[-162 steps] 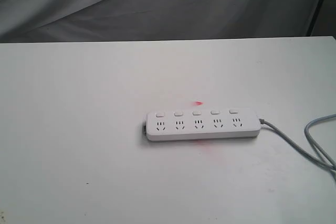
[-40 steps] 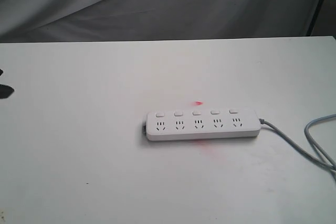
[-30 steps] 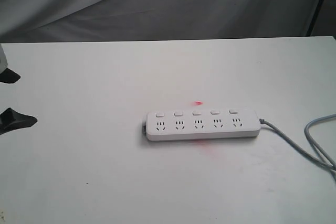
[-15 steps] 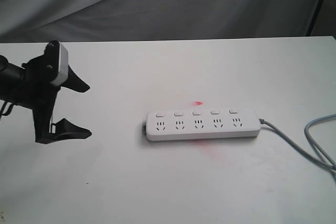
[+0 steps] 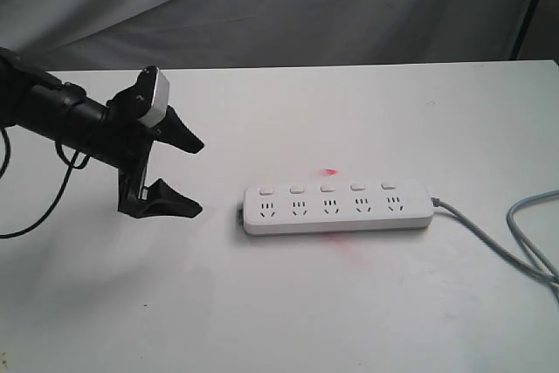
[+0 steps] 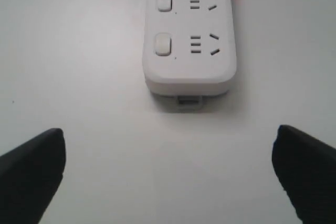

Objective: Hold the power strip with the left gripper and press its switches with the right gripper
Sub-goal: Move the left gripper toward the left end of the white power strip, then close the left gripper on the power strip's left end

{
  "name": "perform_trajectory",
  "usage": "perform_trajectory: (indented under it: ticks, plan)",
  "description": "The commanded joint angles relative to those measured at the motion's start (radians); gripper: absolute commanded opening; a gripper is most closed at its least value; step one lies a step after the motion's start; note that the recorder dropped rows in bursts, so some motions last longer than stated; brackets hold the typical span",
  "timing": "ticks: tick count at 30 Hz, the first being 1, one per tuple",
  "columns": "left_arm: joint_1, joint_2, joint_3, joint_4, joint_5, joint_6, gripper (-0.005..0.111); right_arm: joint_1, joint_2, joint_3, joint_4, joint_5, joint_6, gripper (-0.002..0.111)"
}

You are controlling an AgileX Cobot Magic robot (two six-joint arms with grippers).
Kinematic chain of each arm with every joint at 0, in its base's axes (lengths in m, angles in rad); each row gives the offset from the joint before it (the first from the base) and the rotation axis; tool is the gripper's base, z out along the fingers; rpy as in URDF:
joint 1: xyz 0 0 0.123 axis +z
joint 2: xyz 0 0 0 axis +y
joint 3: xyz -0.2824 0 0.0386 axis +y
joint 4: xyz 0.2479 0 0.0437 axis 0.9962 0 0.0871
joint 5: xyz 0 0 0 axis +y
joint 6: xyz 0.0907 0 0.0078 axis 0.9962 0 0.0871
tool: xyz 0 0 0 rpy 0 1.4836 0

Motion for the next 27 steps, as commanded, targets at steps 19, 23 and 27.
perform_trajectory:
  ticks: [19, 23, 27]
  plan:
    - [-0.174, 0.134, -0.088, -0.117, -0.09, 0.006, 0.104, 0.002, -0.007, 0.003, 0.004, -0.003, 0.002, 0.0]
    - [-0.174, 0.136, -0.1, -0.12, -0.069, 0.006, 0.104, 0.002, -0.007, 0.003, 0.004, -0.003, 0.002, 0.0]
    - [-0.174, 0.153, -0.1, -0.125, -0.053, 0.006, 0.104, 0.002, -0.007, 0.003, 0.004, -0.003, 0.002, 0.0]
